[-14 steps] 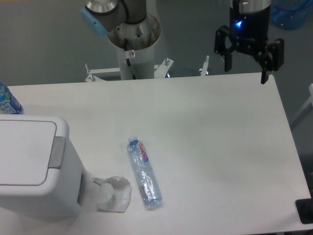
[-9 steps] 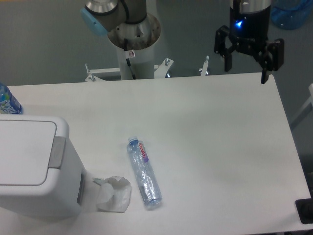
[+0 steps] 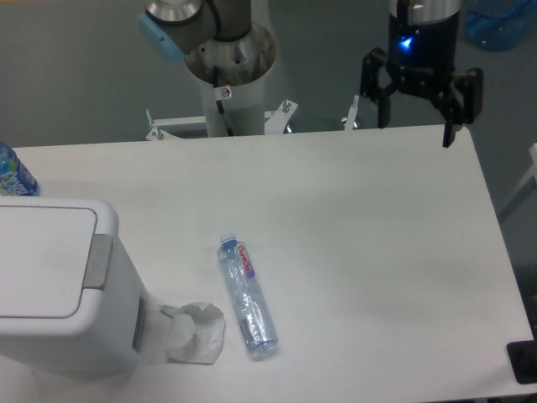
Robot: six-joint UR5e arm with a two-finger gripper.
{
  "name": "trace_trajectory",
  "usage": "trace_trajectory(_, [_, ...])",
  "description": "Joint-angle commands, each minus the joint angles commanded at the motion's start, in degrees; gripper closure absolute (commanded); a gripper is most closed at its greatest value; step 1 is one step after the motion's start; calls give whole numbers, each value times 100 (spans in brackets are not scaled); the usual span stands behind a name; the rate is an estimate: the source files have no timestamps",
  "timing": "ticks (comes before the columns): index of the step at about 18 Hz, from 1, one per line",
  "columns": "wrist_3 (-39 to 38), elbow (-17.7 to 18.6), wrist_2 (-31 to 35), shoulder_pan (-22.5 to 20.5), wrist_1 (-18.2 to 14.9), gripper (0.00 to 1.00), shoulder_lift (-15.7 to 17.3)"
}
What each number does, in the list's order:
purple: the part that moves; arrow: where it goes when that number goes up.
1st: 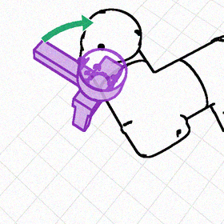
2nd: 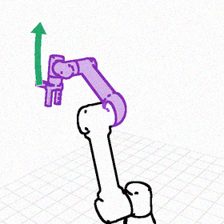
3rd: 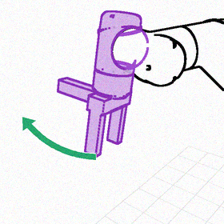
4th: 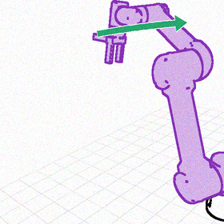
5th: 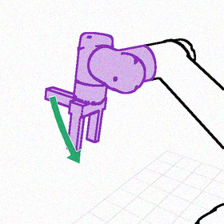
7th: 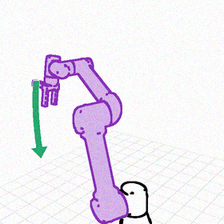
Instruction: Open the trash can
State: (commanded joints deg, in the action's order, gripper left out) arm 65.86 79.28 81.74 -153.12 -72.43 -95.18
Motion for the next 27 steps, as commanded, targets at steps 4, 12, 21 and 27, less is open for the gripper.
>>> trace_trajectory(4, [-1545, 44, -403, 387, 615, 0, -123])
trace_trajectory(12, [-2895, 642, -580, 853, 1442, 0, -149])
trace_trajectory(21, [-4377, 448, -694, 1802, 1968, 0, -668])
trace_trajectory(27, [-4723, 510, -694, 2145, 2057, 0, -809])
